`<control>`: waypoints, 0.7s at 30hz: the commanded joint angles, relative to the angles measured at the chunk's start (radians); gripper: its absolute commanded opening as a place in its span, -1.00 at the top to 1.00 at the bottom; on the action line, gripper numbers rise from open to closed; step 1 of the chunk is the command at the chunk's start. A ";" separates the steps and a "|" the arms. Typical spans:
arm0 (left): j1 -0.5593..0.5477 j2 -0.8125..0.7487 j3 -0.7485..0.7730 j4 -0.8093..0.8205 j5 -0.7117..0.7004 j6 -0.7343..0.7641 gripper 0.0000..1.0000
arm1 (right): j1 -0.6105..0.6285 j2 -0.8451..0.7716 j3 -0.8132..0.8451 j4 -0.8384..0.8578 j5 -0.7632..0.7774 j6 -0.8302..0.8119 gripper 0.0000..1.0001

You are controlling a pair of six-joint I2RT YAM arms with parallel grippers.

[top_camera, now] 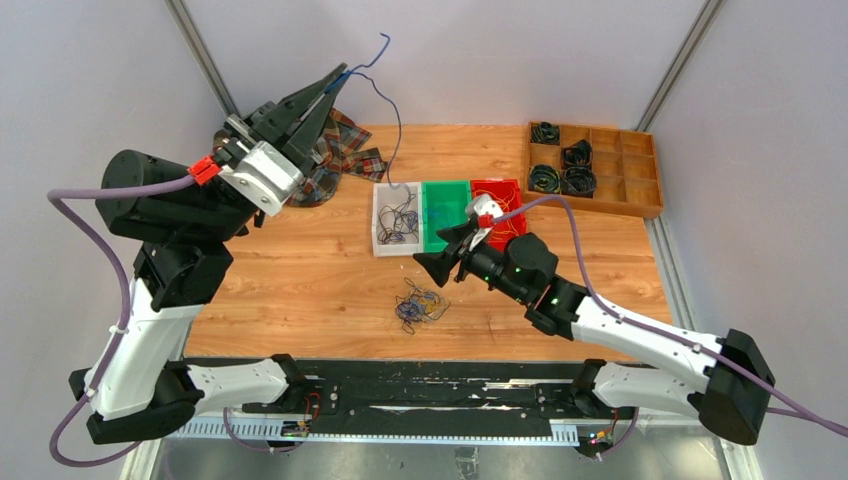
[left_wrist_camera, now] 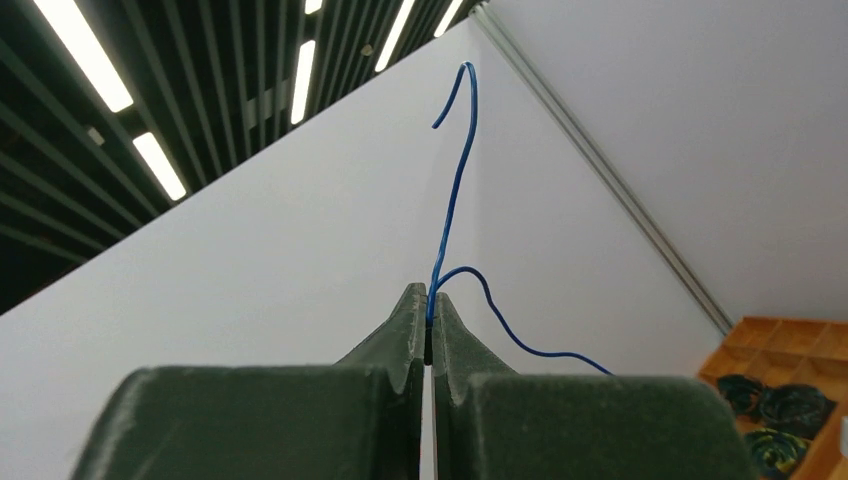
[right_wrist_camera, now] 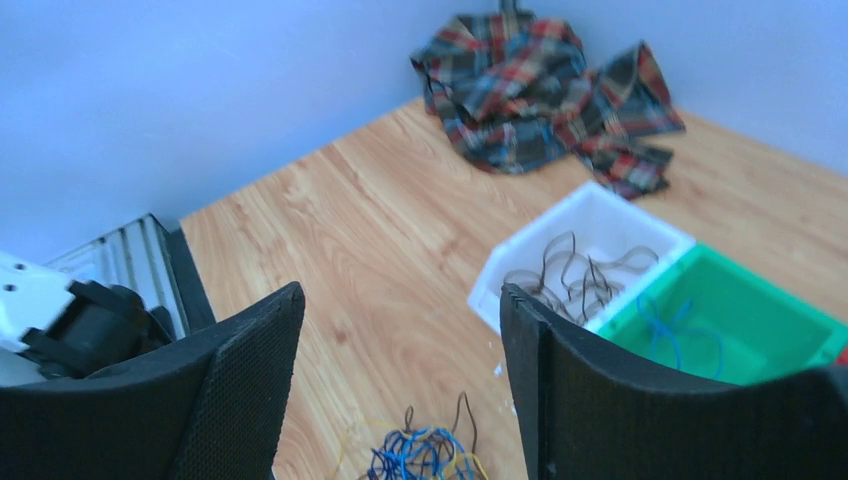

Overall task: Untangle the cables
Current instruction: Place the cable in the bin.

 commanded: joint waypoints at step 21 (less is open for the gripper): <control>-0.008 -0.072 -0.125 -0.081 0.032 -0.089 0.99 | 0.042 -0.022 0.166 0.047 -0.174 -0.019 -0.52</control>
